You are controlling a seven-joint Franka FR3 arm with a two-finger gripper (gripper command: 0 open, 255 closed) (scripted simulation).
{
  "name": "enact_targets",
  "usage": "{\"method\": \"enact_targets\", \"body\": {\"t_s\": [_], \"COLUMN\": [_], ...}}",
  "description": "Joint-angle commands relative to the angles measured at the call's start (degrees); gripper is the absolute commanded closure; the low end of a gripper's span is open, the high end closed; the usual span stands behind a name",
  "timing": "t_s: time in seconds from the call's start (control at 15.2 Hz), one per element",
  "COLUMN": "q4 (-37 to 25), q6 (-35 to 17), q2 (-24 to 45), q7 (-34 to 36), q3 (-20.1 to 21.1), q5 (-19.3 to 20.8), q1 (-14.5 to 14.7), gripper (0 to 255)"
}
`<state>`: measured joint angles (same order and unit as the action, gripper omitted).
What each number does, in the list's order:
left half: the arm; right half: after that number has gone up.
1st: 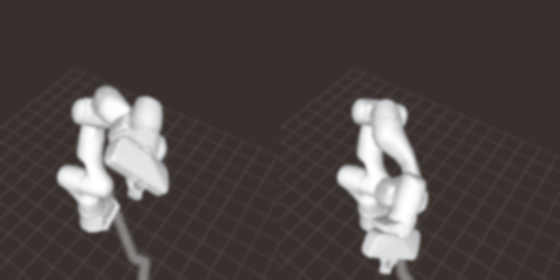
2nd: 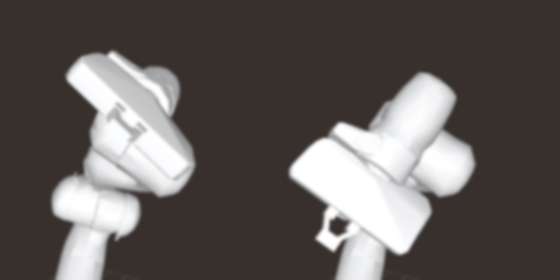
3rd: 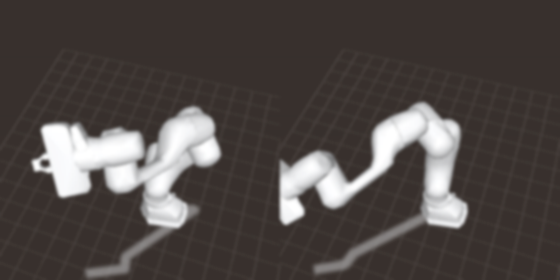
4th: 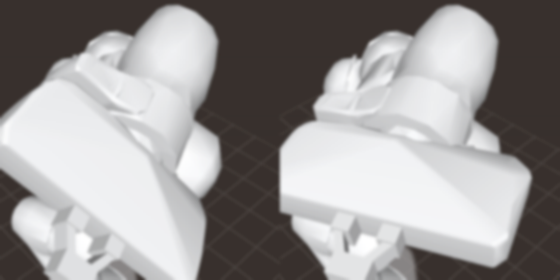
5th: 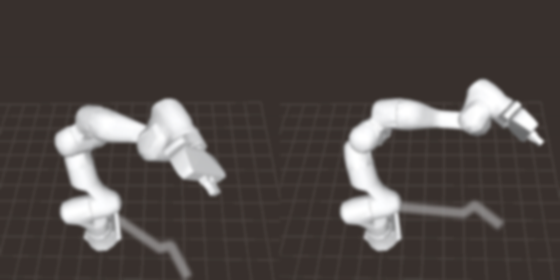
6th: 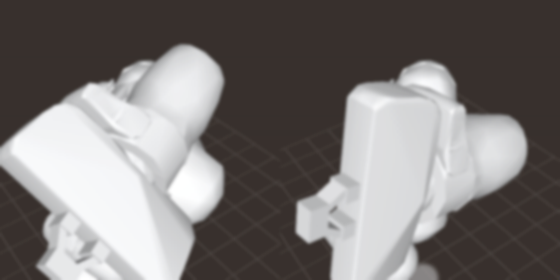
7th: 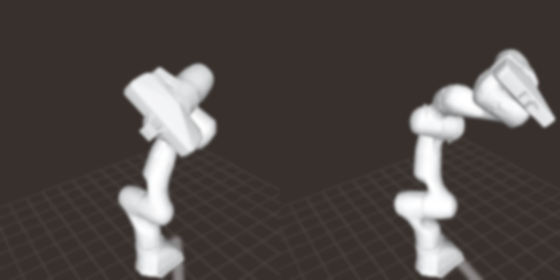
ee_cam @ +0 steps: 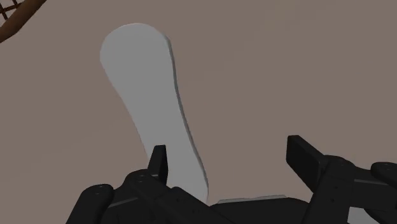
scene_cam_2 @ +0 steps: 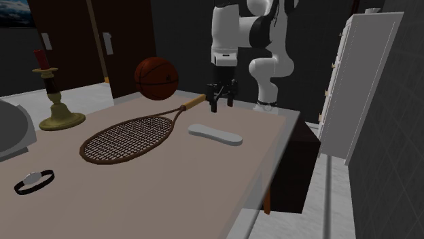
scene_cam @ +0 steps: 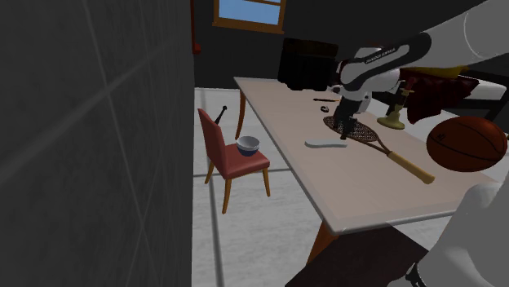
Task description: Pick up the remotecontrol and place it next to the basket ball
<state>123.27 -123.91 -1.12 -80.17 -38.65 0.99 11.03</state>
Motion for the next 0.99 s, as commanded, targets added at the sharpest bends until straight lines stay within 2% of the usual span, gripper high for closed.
{"method": "enact_targets", "body": {"t_s": [0.0,0.2,0.73,0.92], "q4": [-3.9,-9.8,-8.0,-8.0], "q6": [-1.0,-1.4,-6.2,-6.2], "q2": [6.6,15.1,18.8,18.8], "q7": [-8.0,-17.8,-19.8,-19.8], "q3": [-0.7,0.9,2.4,2.4], "q5": [-4.8,-10.7,-13.8,-13.8], "q1": [-0.3,-2.9,-4.2,-4.3], "gripper": [0,0,0,0]}}
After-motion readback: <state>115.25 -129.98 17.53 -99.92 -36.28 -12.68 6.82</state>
